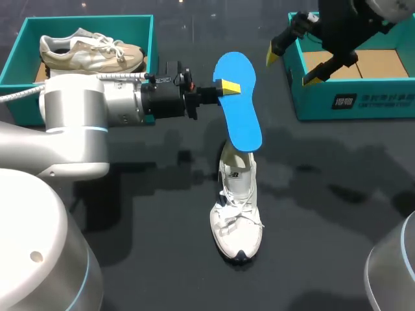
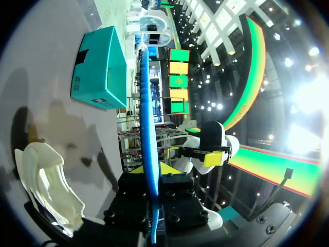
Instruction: Take the shoe out of the shoebox, open the shoe tongue, remove and reinsert the insole, then place the shoe into the shoebox
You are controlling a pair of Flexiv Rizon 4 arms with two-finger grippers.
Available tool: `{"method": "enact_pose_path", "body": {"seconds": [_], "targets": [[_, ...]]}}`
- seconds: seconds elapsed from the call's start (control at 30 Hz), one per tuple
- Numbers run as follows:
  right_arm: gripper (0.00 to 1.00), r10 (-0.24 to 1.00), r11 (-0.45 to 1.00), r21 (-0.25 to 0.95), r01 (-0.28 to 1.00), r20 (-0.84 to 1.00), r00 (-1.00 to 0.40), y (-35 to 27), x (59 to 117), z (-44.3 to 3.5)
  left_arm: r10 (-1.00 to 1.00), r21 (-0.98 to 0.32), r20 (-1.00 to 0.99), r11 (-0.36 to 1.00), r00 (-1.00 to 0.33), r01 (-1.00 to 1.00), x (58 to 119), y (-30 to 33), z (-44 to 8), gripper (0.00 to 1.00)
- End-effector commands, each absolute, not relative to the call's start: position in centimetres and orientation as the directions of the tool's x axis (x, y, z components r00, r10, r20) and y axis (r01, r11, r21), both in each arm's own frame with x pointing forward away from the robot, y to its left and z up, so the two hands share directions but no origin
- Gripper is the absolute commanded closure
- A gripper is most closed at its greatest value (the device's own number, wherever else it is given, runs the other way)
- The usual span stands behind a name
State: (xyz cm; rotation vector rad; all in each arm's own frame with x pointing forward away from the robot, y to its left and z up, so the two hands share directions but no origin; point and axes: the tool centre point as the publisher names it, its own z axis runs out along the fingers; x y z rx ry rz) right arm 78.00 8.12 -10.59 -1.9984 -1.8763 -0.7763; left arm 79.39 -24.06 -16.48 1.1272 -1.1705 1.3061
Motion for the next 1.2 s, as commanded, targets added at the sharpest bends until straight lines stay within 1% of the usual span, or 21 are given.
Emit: {"method": "enact_pose_path", "body": {"seconds": [0.03,0.5,0.9,1.2], "targets": [[0.0,0.535,-0.134,0.147,0.98,0.843,-0.053,7.8,77.4,-11.8,0.091,-0.054,0.994,-0.023,-0.056,-0.998,79.3,-24.0,-16.5,1.0],[0.0,0.366,-0.215,0.115,0.97,0.93,-0.029,8.1,77.3,-13.0,0.091,-0.054,0.994,-0.023,-0.056,-0.998,79.3,-24.0,-16.5,1.0],[0.0,0.272,-0.23,0.079,0.97,0.962,-0.014,8.6,76.8,-15.1,0.091,-0.054,0.994,-0.023,-0.056,-0.998,79.3,-24.0,-16.5,1.0],[0.0,0.228,-0.26,0.058,0.964,0.974,0.002,9.1,76.5,-16.2,0.091,-0.054,0.994,-0.023,-0.056,-0.998,79.3,-24.0,-16.5,1.0]]}}
